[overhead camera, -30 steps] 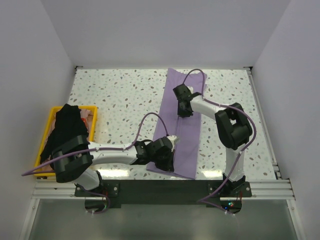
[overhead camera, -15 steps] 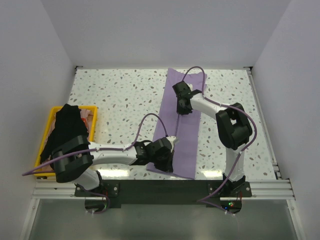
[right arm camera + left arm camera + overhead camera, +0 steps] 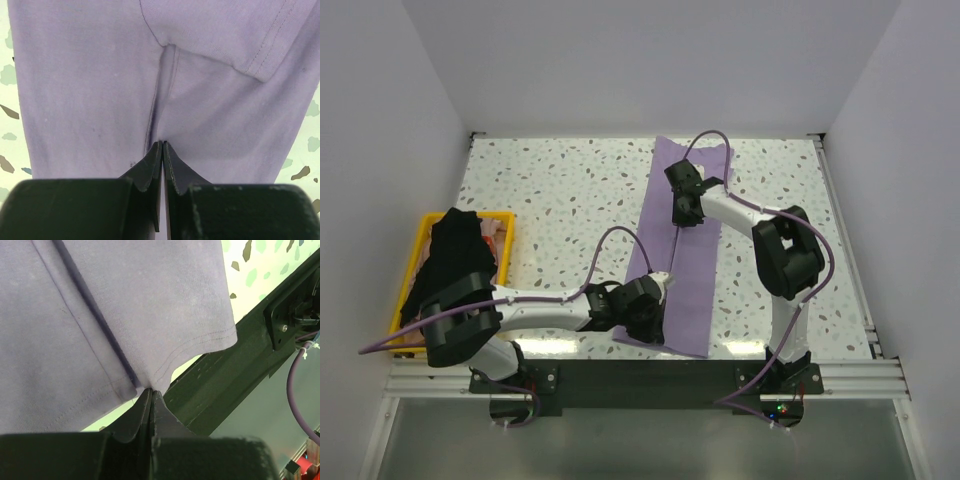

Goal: Fold and stack the t-shirts
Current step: Fold the tshirt

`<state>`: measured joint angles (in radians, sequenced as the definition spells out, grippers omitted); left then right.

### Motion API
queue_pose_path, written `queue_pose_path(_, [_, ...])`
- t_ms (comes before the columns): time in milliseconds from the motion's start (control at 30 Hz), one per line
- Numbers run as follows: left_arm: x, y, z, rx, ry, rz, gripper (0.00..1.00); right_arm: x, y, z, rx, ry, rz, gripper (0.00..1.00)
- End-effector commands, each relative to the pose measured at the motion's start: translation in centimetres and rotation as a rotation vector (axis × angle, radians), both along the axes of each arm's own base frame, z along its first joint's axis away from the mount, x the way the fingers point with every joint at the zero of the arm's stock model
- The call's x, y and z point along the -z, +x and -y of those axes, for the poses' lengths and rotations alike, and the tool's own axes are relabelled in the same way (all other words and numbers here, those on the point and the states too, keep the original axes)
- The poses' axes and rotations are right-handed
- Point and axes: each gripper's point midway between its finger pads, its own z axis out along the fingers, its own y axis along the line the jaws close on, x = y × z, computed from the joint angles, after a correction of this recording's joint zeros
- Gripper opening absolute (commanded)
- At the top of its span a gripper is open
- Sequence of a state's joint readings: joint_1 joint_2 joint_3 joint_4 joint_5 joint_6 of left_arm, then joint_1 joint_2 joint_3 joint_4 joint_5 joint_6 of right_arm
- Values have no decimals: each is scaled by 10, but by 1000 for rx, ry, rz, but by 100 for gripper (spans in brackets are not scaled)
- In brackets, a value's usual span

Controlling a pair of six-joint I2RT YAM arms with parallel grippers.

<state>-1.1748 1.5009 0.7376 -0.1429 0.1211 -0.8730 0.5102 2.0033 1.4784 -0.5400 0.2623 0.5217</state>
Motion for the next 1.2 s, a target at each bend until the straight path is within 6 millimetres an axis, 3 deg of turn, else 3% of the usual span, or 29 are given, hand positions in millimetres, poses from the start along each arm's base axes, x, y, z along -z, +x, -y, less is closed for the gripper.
queue_pose_path(0, [-5, -3, 0, -4, -22, 2, 0, -27, 14, -10, -9, 42, 69, 6])
queue_pose_path(367, [0, -4, -3, -3, -7, -2, 0, -22, 12, -12, -15, 54, 57, 11])
queue_pose_path(467, [1, -4, -4, -2, -3, -3, 3, -26, 11, -13, -18, 65, 60, 20])
queue_pose_path(500, [1, -4, -4, -4, -1, -2, 5, -28, 11, -15, -23, 74, 60, 28])
queue_pose_path(667, [-7, 1, -7, -18, 3, 27, 13, -57, 10, -20, -37, 135, 102, 41])
queue_pose_path(767, [-14, 3, -7, -17, 4, 42, 24, -77, 7, -12, -20, 169, 124, 48])
queue_pose_path(833, [-20, 5, -10, -19, 4, 57, 32, -76, -1, -4, -7, 190, 113, 50])
queue_pose_path(867, [-23, 6, -12, -27, 5, 67, 33, -88, -1, 3, 14, 217, 138, 51])
queue_pose_path(967, [-34, 11, -12, -27, -7, 101, 34, -79, -16, 19, 49, 237, 117, 51])
queue_pose_path(1167, [-45, 27, 4, 19, 0, 181, 22, -64, -55, 34, 88, 263, 93, 51])
